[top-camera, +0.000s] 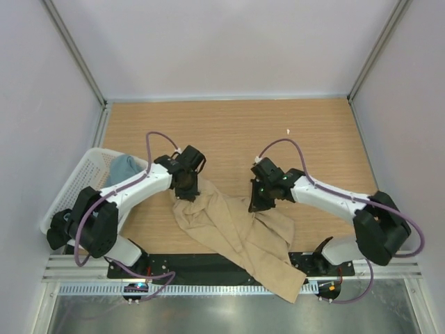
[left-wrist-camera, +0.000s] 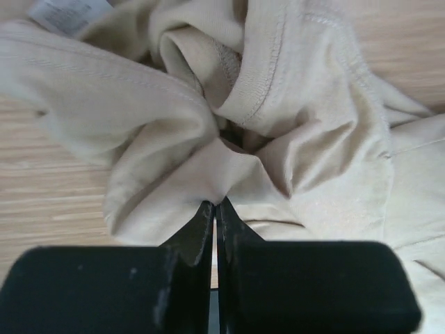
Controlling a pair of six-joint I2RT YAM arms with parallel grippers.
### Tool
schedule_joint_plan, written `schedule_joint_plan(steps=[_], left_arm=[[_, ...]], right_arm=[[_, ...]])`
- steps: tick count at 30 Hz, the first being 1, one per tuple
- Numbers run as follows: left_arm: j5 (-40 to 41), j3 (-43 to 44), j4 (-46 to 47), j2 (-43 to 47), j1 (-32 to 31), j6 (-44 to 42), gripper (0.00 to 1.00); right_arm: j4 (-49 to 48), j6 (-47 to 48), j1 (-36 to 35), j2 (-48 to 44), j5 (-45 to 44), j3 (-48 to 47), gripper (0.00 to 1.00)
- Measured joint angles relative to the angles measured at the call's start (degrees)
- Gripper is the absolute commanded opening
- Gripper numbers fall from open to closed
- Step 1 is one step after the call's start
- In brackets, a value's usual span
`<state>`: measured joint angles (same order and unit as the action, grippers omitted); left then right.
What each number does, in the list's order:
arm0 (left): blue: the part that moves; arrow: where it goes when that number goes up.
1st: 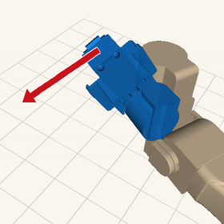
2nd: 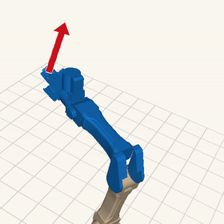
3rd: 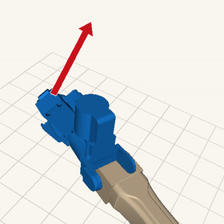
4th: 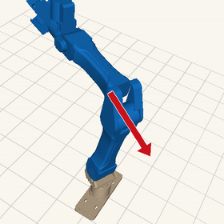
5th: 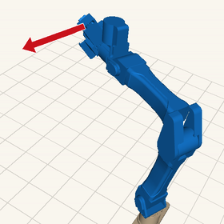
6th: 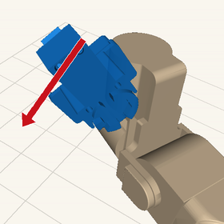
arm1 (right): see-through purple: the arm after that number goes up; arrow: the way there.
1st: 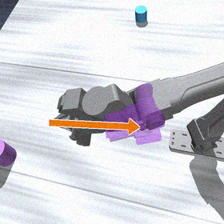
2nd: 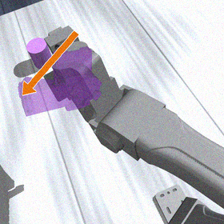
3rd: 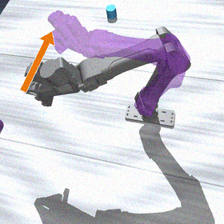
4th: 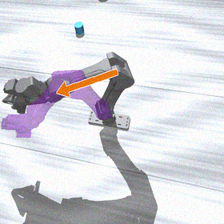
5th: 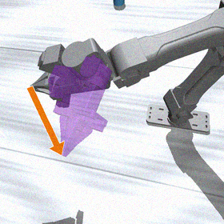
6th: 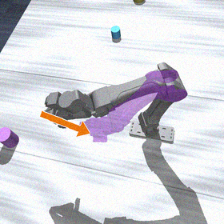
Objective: Fold and stack the t-shirts
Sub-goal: Flatten the tshirt out
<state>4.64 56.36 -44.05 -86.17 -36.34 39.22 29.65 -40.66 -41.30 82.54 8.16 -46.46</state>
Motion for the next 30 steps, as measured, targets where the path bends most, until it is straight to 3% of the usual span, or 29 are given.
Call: schedule_joint_plan(steps=[5, 10, 14, 18, 23, 24, 25, 26, 28, 29, 30], left_arm=[[0.8, 6.6, -2.2, 6.1, 0.0, -0.4, 0.00], [1.1, 11.8, -5.4, 25.0, 0.0, 0.9, 0.00], [1.6, 15.3, -7.3, 38.9, 0.0, 2.3, 0.00], [2.1, 15.4, -7.8, 47.0, 0.0, 4.5, 0.00], [2.7, 6.3, -7.6, 46.9, 0.0, 7.3, 0.00], [3.4, 3.4, -7.5, 45.9, 0.0, 7.4, 0.01], [4.3, 1.2, -7.5, 45.0, 0.0, 7.5, 0.31], [5.6, -0.7, -7.7, 43.9, -0.1, 7.2, 0.47], [9.0, -2.9, -10.0, 40.2, 0.0, 7.6, 0.59], [9.9, -2.9, -10.8, 38.8, 0.0, 7.7, 0.62], [10.9, -2.5, -11.7, 37.4, 0.0, 7.6, 0.64]], right_arm=[[10.6, -0.5, 0.3, -12.9, -8.9, -7.6, 0.01], [21.2, 0.0, 0.6, -24.4, -20.0, -22.4, 0.01], [25.1, 3.3, 2.2, -25.3, -27.6, -35.8, 0.01], [23.4, 9.8, 11.8, -15.0, -28.5, -52.3, 0.01], [15.0, 14.9, 23.7, 11.2, -20.1, -71.9, 0.02], [14.6, 15.4, 25.3, 19.9, -17.1, -79.1, 0.26], [13.9, 15.6, 26.2, 27.2, -14.9, -84.5, 0.44], [13.7, 15.8, 26.8, 35.8, -12.4, -91.6, 0.64], [15.5, 16.3, 27.4, 47.7, -9.8, -99.5, 0.74], [17.4, 16.7, 27.5, 51.4, -9.6, -100.3, 0.81], [20.2, 17.3, 27.5, 53.5, -10.0, -97.3, 0.81]])
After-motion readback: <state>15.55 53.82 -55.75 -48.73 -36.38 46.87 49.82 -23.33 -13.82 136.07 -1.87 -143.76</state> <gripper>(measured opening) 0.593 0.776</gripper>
